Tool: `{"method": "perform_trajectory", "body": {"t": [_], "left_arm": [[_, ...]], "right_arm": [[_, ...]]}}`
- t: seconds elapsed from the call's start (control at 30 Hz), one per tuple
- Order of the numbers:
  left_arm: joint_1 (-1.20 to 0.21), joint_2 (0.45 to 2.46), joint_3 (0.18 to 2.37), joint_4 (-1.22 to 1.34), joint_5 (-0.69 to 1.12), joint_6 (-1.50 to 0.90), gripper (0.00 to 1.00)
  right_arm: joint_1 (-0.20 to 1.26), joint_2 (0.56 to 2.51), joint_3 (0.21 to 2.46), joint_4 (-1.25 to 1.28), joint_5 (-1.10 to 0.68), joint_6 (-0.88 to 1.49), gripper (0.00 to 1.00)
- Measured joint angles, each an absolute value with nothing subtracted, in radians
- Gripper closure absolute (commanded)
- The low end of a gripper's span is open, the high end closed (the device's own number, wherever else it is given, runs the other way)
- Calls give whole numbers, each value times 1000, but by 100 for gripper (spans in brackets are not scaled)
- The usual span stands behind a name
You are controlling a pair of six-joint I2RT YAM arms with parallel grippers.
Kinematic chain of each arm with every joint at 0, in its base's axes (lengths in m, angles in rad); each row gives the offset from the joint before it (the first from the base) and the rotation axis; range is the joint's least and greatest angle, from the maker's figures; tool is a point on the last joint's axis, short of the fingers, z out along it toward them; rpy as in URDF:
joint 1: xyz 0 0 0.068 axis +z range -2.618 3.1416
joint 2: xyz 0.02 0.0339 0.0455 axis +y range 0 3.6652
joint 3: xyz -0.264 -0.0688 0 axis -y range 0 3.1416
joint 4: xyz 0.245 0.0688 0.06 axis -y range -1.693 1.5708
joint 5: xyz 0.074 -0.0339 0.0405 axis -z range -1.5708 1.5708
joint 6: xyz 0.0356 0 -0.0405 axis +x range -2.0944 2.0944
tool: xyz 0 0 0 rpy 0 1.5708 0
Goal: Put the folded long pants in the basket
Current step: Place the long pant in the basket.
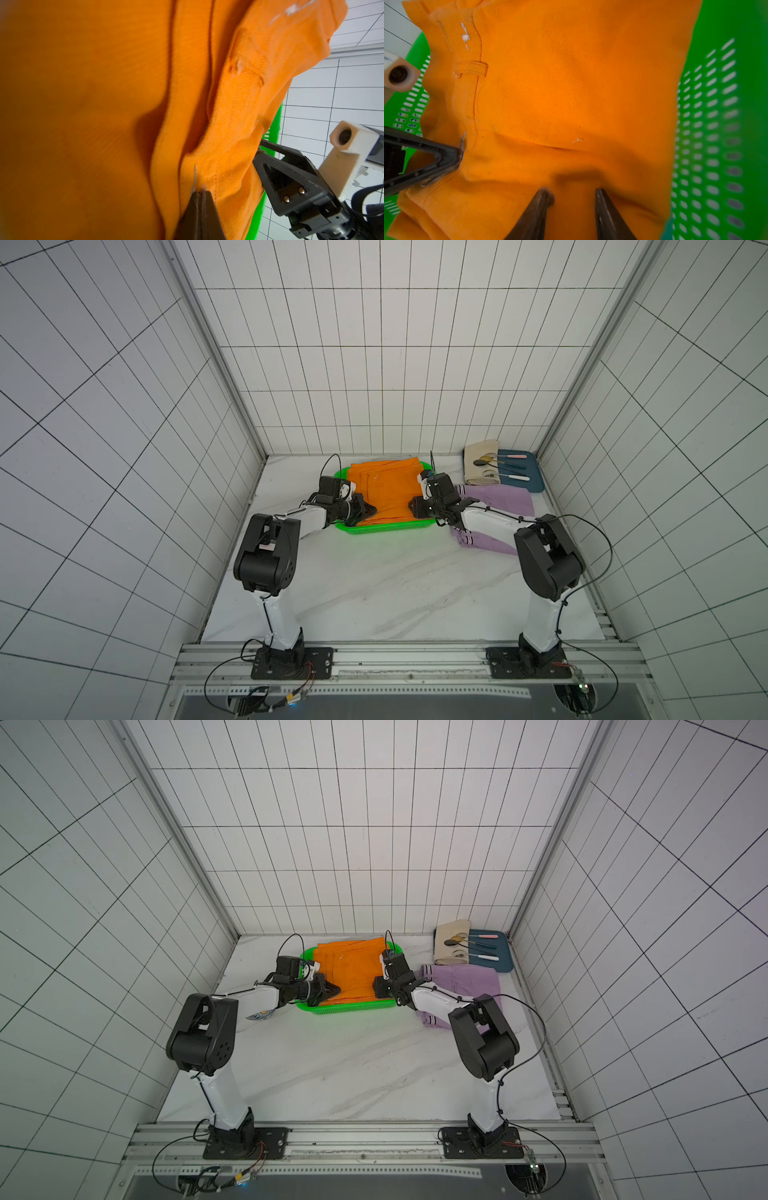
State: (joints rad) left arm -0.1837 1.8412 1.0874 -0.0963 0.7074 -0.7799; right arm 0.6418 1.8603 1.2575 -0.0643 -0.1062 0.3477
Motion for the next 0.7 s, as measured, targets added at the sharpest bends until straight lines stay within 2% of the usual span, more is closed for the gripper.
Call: {"method": "perform_trajectory", "body": {"t": [0.17,0.3,0.53,0.7], "left_arm": [[-176,1697,1119,-238,643,-789,100],[-174,1683,1236,-271,621,-794,100],[-155,1907,1569,-315,596,-765,100],[-124,2077,1623,-330,595,-754,100]], "right_arm": [[640,1728,1281,-178,-53,334,53],[622,1748,1394,-206,-30,311,56],[583,1998,1677,-206,9,269,63],[576,2197,1798,-209,31,251,67]]}}
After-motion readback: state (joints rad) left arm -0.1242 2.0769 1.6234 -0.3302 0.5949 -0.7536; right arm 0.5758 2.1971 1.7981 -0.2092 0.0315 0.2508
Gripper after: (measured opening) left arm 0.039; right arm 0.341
